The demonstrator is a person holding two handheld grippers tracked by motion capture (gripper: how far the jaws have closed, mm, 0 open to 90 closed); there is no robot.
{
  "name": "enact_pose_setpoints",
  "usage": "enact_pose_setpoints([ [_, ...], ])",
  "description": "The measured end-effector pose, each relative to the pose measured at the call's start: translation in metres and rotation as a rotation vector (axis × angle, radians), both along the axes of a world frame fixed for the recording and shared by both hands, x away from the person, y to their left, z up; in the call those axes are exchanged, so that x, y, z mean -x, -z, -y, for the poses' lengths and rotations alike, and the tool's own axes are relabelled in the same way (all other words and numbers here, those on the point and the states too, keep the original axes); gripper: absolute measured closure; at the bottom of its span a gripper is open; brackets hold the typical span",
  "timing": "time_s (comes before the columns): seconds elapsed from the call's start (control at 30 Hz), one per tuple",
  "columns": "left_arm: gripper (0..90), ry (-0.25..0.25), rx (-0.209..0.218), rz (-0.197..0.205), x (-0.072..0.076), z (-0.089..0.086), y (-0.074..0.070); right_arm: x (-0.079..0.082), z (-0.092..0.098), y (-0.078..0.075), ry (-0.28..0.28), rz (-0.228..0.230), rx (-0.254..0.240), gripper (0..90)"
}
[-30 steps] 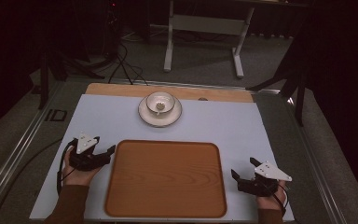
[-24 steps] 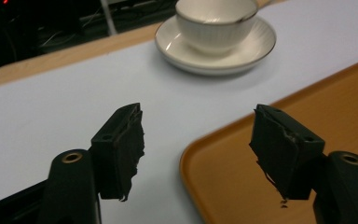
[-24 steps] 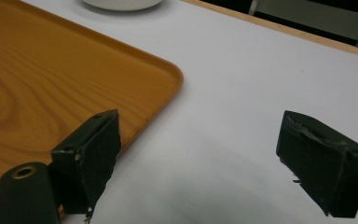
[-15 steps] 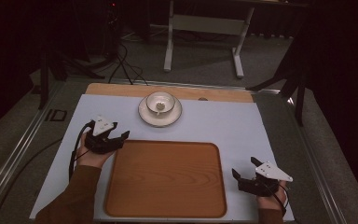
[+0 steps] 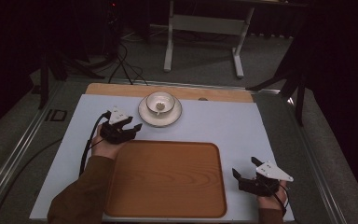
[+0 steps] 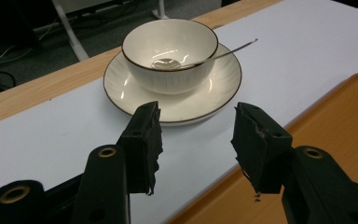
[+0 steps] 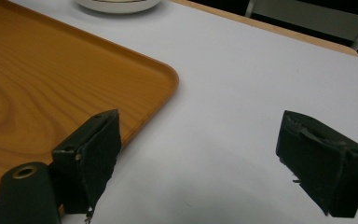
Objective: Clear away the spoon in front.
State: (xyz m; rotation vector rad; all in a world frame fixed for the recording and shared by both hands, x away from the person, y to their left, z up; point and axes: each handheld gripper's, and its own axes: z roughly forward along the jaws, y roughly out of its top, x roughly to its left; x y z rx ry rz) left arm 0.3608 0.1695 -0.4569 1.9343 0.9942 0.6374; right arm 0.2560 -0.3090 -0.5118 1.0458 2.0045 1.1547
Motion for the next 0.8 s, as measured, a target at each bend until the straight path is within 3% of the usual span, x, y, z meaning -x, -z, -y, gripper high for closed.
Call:
enact_pose_setpoints([
  [0.3, 51.4, 0.012, -0.035, -0.003, -0.021, 0.014, 0.005, 0.000, 0.002, 0.000, 0.008, 0.007, -0.008, 13.8],
  [0.4, 51.5, 0.016, -0.019, -0.011, -0.029, 0.016, 0.005, 0.000, 0.001, 0.000, 0.006, 0.007, -0.005, 13.8],
  [0.5, 52.2, 0.022, -0.033, -0.014, -0.034, 0.019, 0.005, -0.001, 0.001, 0.000, 0.005, 0.006, -0.003, 13.9],
  [0.57, 51.9, 0.036, -0.052, -0.018, -0.040, 0.024, 0.006, -0.001, 0.001, 0.000, 0.006, 0.010, -0.005, 13.9],
  [0.73, 48.9, 0.078, -0.022, -0.011, -0.044, 0.032, 0.009, -0.001, 0.002, 0.000, 0.006, 0.007, -0.007, 13.9],
  [0.8, 48.6, 0.091, -0.040, -0.007, -0.046, 0.038, 0.010, -0.001, 0.001, 0.000, 0.005, 0.005, -0.003, 13.9],
])
